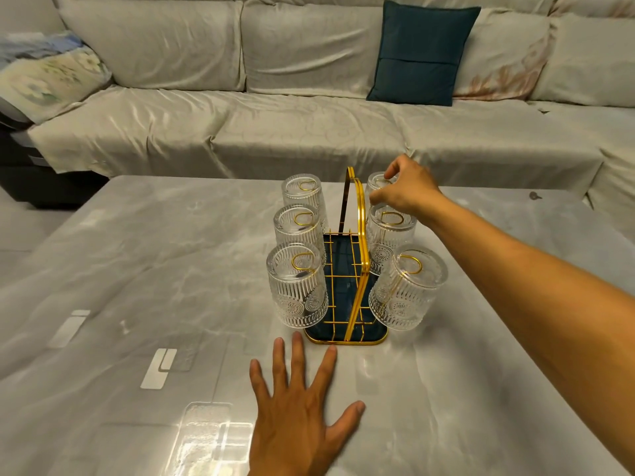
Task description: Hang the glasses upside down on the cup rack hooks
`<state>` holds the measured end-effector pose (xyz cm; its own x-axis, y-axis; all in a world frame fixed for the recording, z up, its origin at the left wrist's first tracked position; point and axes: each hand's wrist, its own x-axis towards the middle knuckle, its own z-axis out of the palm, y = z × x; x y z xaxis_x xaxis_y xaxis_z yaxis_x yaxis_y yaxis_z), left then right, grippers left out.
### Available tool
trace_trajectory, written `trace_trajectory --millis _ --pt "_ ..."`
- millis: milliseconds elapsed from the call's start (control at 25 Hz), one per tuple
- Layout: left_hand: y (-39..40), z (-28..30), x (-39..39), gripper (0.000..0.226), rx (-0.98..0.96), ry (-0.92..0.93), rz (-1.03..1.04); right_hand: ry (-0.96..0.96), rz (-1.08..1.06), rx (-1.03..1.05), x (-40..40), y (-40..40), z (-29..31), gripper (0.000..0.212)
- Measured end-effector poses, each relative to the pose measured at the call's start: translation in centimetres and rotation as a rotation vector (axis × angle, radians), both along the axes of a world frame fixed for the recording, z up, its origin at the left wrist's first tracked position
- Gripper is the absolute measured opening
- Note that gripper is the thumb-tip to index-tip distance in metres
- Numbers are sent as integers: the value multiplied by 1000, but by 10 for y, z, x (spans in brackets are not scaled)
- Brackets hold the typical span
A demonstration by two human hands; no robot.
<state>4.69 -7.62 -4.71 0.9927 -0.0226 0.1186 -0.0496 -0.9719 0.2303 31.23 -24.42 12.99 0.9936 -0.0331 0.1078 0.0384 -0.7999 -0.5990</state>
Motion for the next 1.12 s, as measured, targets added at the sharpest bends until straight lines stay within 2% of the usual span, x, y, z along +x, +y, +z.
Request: trace_trajectory --millis 40,120,200,280,320,560,760,880,1120 --pt "0 0 0 79 -2 2 -3 -39 0 -18 -4 -1 4 45" --pt "0 2 0 79 7 36 -15 -282 58 -56 -19 -1 11 32" --pt "0 5 -1 78 11 57 -15 -433 298 -92 -42 -2 16 19" --pt "0 5 -3 78 9 61 -7 -357 523 -204 -63 -5 16 14" --pt "0 3 -4 78 11 56 -6 -310 562 -261 -68 -9 14 14" --pt "0 2 -3 76 30 103 8 -279 501 -280 -72 -23 8 16" --pt "3 0 -3 79 43 109 9 -444 549 -231 -95 -25 3 17" --pt "2 2 -3 76 40 109 1 -370 678 -298 -119 -32 -4 22" --pt "3 -2 -2 76 30 120 19 -302 664 -325 -132 -38 -3 19"
